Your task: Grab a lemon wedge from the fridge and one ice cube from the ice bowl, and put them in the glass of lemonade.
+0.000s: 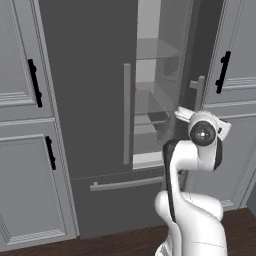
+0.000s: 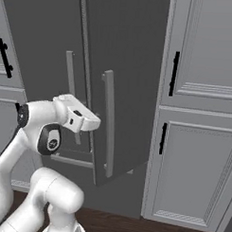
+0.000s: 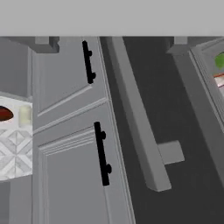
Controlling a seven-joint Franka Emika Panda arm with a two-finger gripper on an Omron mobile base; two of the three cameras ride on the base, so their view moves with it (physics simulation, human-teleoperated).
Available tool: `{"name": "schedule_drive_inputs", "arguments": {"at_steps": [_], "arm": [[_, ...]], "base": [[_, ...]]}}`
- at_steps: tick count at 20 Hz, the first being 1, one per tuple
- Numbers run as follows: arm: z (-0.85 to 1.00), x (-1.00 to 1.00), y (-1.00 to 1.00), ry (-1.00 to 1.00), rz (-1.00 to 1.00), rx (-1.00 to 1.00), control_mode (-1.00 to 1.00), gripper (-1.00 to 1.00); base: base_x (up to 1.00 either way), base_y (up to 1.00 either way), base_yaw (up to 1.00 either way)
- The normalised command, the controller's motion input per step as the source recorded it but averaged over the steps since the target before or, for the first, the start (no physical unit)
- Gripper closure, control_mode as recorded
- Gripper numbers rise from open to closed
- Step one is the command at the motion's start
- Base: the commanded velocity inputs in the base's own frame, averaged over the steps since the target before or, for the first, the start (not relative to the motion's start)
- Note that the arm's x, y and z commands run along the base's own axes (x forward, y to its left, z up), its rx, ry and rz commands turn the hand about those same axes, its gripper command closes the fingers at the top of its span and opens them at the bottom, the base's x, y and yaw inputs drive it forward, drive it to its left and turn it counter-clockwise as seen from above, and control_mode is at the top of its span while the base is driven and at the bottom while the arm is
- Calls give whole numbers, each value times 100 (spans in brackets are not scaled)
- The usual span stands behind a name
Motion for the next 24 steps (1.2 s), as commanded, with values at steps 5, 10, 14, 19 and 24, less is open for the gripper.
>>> {"name": "schedule_drive_inputs", "arguments": {"at_steps": [5, 10, 14, 19, 24], "arm": [[72, -34, 100, -19, -19, 0, -100, -100], [24, 44, 95, -10, -46, 0, -100, -100], [-15, 96, 11, 12, -45, 2, -100, -100], [0, 100, 0, 16, -27, 0, -100, -100], [-5, 85, -16, 16, -11, 0, -100, -100]], "base": [[0, 0, 0], [0, 0, 0], [0, 0, 0], [0, 0, 0], [0, 0, 0]]}}
